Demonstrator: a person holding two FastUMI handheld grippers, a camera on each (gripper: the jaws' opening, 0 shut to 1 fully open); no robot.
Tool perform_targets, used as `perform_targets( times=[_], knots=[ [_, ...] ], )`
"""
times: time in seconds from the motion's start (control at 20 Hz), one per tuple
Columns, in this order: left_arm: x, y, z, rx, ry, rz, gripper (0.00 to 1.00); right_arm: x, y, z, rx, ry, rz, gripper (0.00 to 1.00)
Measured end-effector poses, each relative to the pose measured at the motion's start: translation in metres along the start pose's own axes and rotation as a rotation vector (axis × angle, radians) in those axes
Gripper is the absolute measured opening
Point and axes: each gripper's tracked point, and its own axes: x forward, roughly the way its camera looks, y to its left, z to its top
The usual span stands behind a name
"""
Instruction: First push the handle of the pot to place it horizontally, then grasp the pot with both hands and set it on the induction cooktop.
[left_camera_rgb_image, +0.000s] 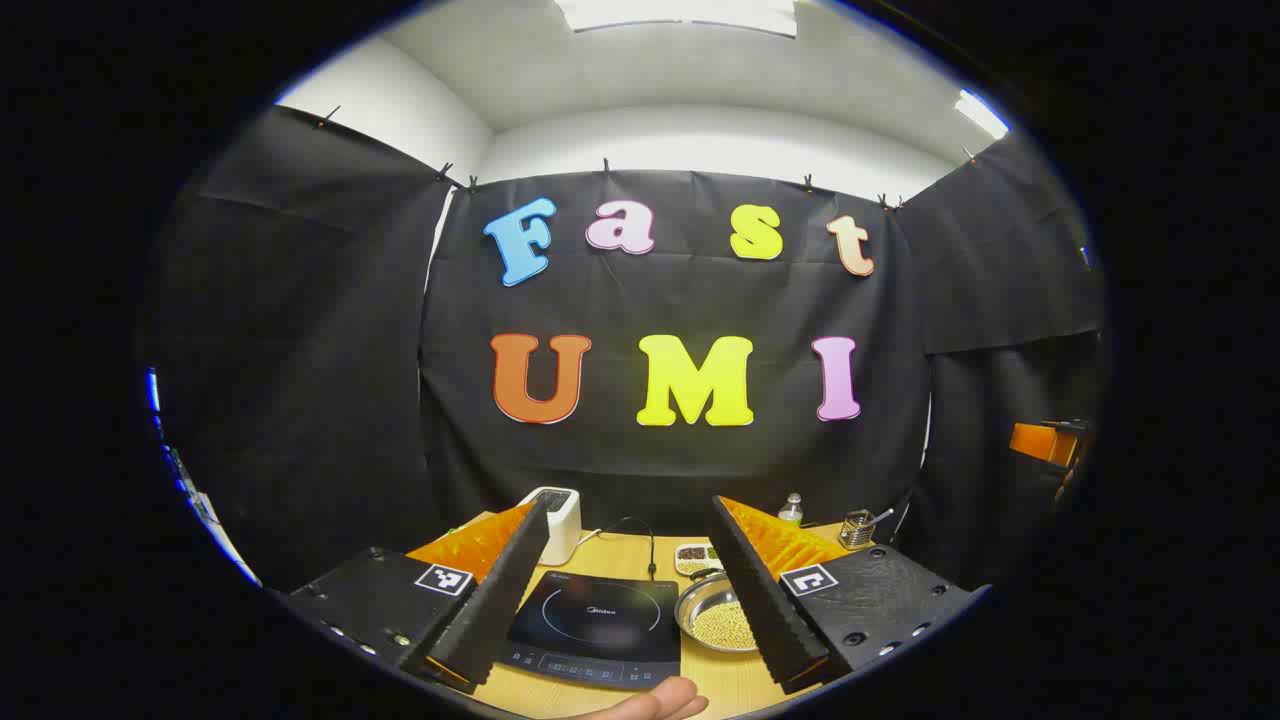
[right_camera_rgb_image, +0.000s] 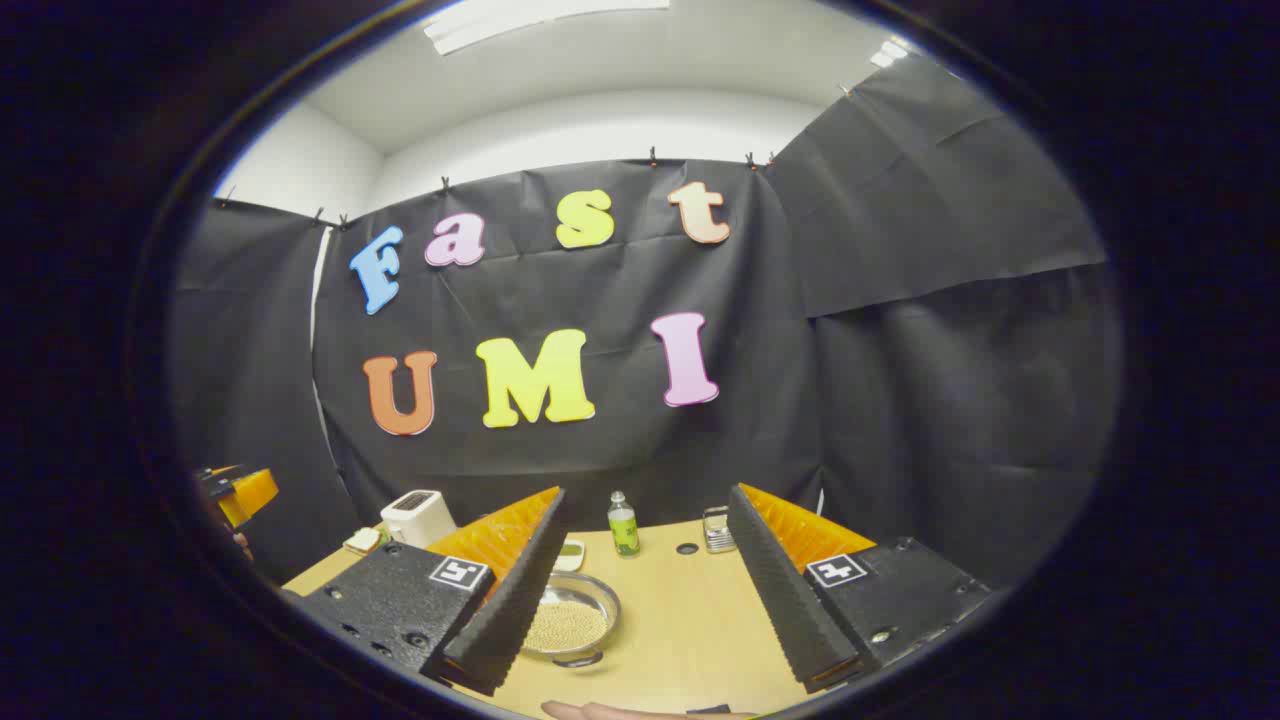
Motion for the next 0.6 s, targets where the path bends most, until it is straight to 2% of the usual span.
perform_targets(
  times=[0.05, 0.15, 0.2, 0.25, 0.45, 0.5, 0.55, 0.6],
  knots=[
    [-0.001, 0.001, -0.002, 0.007, 0.001, -0.003, 0.96, 0.001, -0.003, 0.000, -0.002, -0.001, -0.004, 0.96],
    [-0.002, 0.003, -0.001, 0.019, -0.003, -0.001, 0.96, 0.002, -0.008, 0.000, -0.009, -0.005, -0.010, 0.96],
    [-0.002, 0.003, 0.000, 0.026, -0.004, -0.002, 0.96, 0.003, -0.011, 0.000, -0.012, -0.008, -0.016, 1.00],
    [-0.001, 0.003, -0.003, 0.031, -0.003, -0.003, 0.96, 0.004, -0.014, 0.000, -0.012, -0.009, -0.020, 0.96],
    [0.000, 0.003, -0.003, 0.034, -0.008, -0.007, 0.95, 0.007, -0.018, -0.005, -0.016, -0.004, -0.017, 0.96],
    [0.000, 0.003, -0.004, 0.032, -0.006, -0.011, 0.95, 0.008, -0.019, -0.005, -0.018, -0.003, -0.017, 1.00],
    [0.000, 0.003, -0.005, 0.030, -0.004, -0.013, 0.95, 0.009, -0.018, -0.006, -0.020, -0.003, -0.014, 0.96],
    [0.000, 0.004, -0.005, 0.029, -0.005, -0.014, 0.96, 0.009, -0.016, -0.006, -0.022, -0.004, -0.009, 0.96]
  ],
)
